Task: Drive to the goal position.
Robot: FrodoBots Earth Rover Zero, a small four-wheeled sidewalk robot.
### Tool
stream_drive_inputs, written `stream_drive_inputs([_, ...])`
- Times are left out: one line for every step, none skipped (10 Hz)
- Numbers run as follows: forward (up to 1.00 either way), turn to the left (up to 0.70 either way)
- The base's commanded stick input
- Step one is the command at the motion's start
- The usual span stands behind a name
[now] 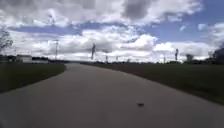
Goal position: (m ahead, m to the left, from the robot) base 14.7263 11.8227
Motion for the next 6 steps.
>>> stream_drive_inputs([1.0,0.06])
stream_drive_inputs([1.0,0.06])
stream_drive_inputs([1.0,0.06])
stream_drive_inputs([1.0,0.06])
stream_drive_inputs([1.0,0.06])
stream_drive_inputs([1.0,0.06])
